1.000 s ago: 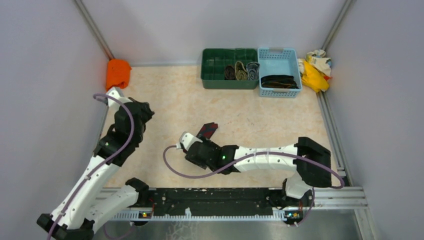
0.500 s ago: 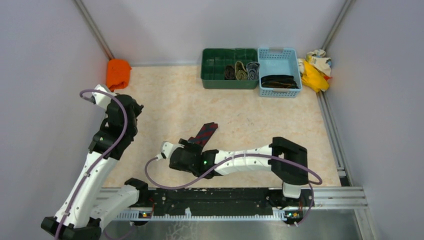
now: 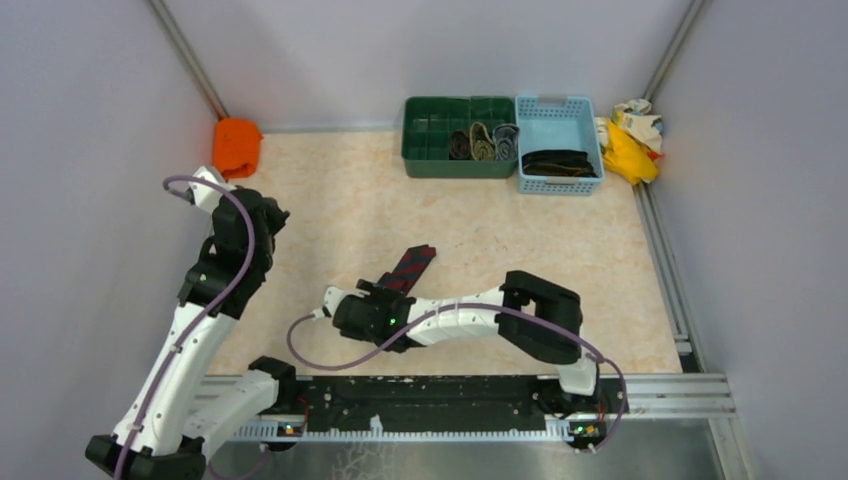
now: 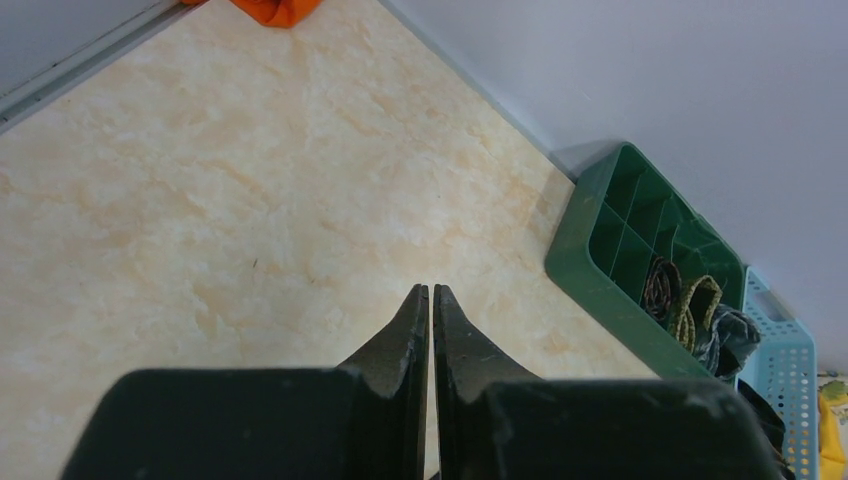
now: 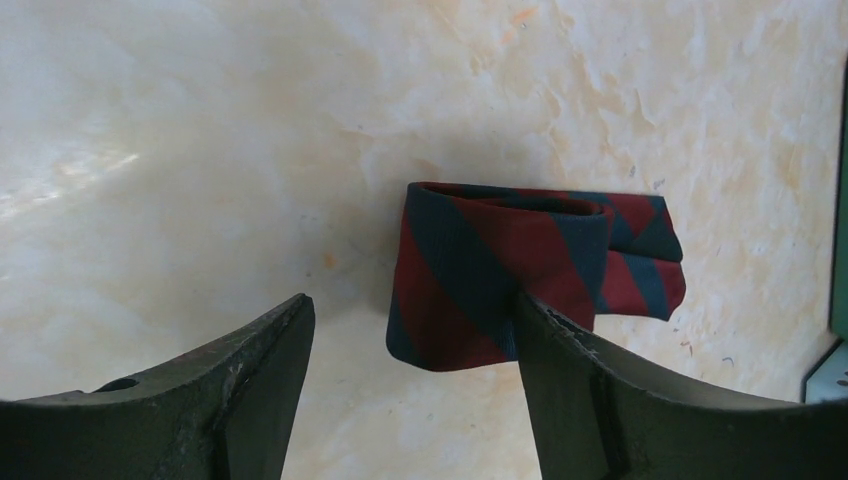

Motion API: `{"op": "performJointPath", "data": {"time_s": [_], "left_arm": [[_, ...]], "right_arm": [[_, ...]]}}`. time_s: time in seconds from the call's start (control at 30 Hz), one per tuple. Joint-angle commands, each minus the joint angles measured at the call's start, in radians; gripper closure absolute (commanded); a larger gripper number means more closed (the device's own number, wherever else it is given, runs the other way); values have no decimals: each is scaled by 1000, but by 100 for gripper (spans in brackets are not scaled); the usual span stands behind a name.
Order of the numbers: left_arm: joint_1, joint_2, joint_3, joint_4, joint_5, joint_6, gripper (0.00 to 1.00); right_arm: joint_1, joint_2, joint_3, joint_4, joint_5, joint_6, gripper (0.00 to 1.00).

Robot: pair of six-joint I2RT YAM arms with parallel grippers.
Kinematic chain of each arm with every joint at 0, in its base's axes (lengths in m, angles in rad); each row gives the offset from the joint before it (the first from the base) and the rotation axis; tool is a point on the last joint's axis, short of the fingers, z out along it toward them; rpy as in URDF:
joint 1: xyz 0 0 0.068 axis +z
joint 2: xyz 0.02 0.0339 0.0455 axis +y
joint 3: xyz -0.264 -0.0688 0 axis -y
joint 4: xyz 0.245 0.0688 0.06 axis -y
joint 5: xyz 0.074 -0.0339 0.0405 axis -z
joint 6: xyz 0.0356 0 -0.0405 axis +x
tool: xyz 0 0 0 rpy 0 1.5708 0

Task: Roll the ties
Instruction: Roll the tie at the center of the board.

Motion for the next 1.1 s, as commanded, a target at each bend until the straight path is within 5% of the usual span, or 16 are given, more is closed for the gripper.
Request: {"op": "performJointPath", "data": {"time_s": [0.0,0.13,0.53,0.97,1.07], "left_arm": [[11,-10,-20,36,35,32,91],[13,-14,-34,53,41,34,91],[14,-7,-44,77,63,49,92],[14,-9,-41,101,104,72,93],[15,-3,-45,104,118,70,93]], "right_arm": [[-46,24,38,-1,-13,17,28],[-67,39,52,-17,-36,36,29],[-177,38,86,-68,-281,126,60],[-267,24,87,-91,-485,211,66],[-265,-6,74,-96,-462,204,55]]}}
